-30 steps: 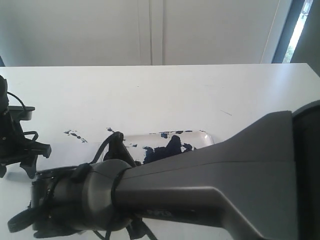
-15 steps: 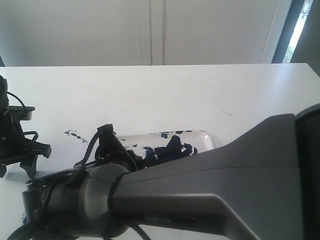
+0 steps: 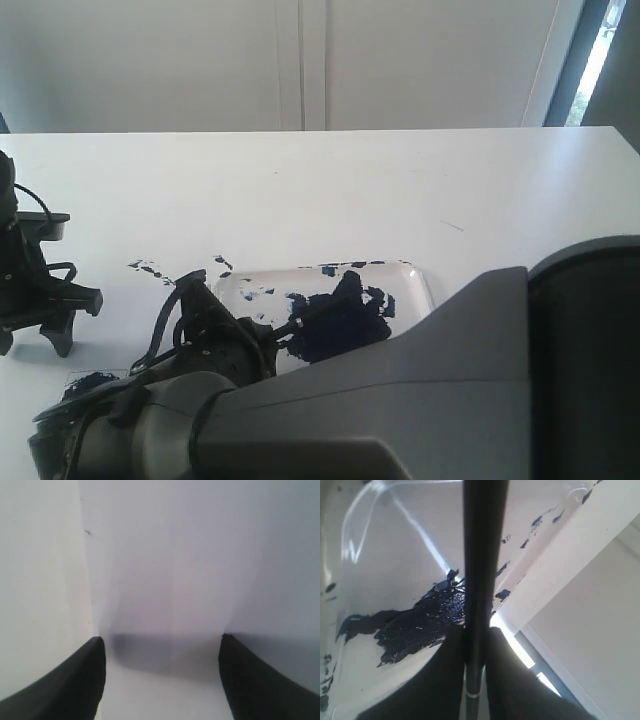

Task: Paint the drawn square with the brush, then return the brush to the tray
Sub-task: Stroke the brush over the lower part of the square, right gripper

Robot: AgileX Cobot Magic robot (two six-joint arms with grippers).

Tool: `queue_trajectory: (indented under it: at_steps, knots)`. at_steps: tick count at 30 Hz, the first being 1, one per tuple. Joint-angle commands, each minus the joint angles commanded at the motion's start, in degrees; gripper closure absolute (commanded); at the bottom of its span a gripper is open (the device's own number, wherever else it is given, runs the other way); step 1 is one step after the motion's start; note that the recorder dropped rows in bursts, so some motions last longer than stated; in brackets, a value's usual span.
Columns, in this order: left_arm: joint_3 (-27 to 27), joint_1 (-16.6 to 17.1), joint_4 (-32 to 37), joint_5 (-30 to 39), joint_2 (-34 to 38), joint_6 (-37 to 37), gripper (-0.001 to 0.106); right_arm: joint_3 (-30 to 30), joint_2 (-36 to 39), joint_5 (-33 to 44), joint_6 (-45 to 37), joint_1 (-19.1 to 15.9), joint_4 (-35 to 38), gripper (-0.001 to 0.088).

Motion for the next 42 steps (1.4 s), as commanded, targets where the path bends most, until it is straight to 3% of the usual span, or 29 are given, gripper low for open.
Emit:
queue_trajectory:
  at_steps: [25, 34, 42]
  knots:
    - [0.0, 0.0, 0.0, 0.0, 0.0, 0.12, 0.038, 0.22, 0.0, 0.0, 0.0, -0.11, 3.25, 0.0868]
    - [0.0, 0.0, 0.0, 0.0, 0.0, 0.12, 0.038, 4.44, -0.7, 0.0, 1.48, -0.11, 2.88, 0.0868]
    - [0.0, 0.0, 0.0, 0.22, 0.0, 0.12, 0.038, 4.77, -1.53, 0.0, 2.89, -0.11, 1.14, 0.0868]
